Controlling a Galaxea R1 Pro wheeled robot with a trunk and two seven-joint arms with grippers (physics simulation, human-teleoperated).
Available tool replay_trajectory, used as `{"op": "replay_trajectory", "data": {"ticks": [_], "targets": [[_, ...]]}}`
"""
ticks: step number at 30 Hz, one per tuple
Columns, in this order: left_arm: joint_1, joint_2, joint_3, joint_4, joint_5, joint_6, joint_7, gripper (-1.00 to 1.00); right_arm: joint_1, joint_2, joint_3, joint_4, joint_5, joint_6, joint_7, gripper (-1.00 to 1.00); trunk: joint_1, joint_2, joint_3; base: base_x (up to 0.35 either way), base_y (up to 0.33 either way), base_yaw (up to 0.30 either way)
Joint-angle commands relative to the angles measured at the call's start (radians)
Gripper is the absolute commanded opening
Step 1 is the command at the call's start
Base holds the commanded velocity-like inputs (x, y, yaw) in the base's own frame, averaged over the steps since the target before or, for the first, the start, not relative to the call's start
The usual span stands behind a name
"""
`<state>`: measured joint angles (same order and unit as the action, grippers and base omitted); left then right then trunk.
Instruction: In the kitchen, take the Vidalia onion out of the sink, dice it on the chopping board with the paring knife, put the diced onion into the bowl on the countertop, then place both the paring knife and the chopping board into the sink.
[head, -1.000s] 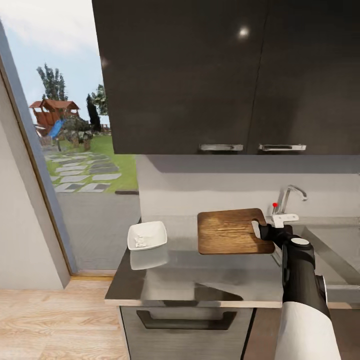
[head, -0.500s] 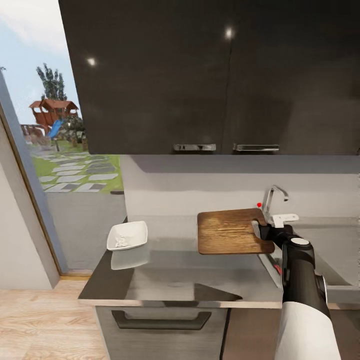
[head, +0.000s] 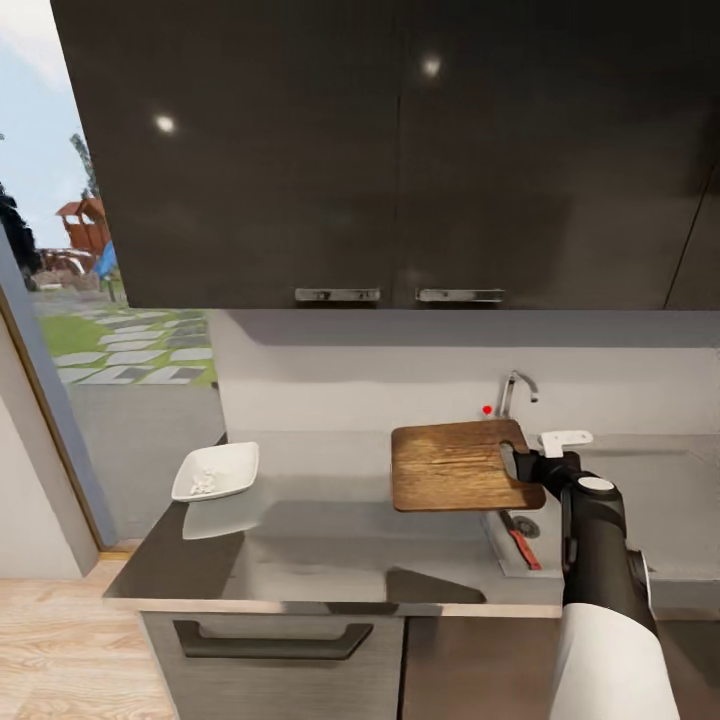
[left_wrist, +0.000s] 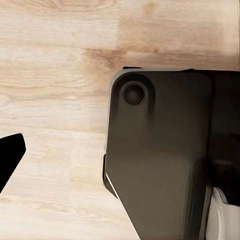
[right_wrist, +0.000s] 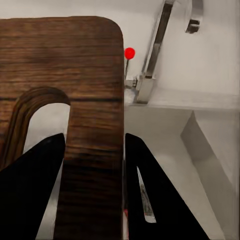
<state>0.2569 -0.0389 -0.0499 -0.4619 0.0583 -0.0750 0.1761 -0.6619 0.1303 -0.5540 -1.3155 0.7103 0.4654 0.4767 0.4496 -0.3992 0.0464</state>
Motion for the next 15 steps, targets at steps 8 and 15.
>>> {"op": "replay_trajectory", "data": {"ticks": [8,15], "targets": [[0.001,0.001,-0.005,-0.002,0.006,-0.001,0.006,1.00,-0.001,0.003,-0.047,0.125,-0.029,0.015,-0.008,-1.00,0.000,-0.001,0.000,0.000,-0.194,0.000],[0.001,0.003,-0.004,0.000,0.007,-0.001,0.006,1.00,-0.001,-0.006,-0.128,0.218,-0.324,0.051,-0.367,-1.00,0.000,-0.001,0.000,0.000,-0.006,0.000]]}}
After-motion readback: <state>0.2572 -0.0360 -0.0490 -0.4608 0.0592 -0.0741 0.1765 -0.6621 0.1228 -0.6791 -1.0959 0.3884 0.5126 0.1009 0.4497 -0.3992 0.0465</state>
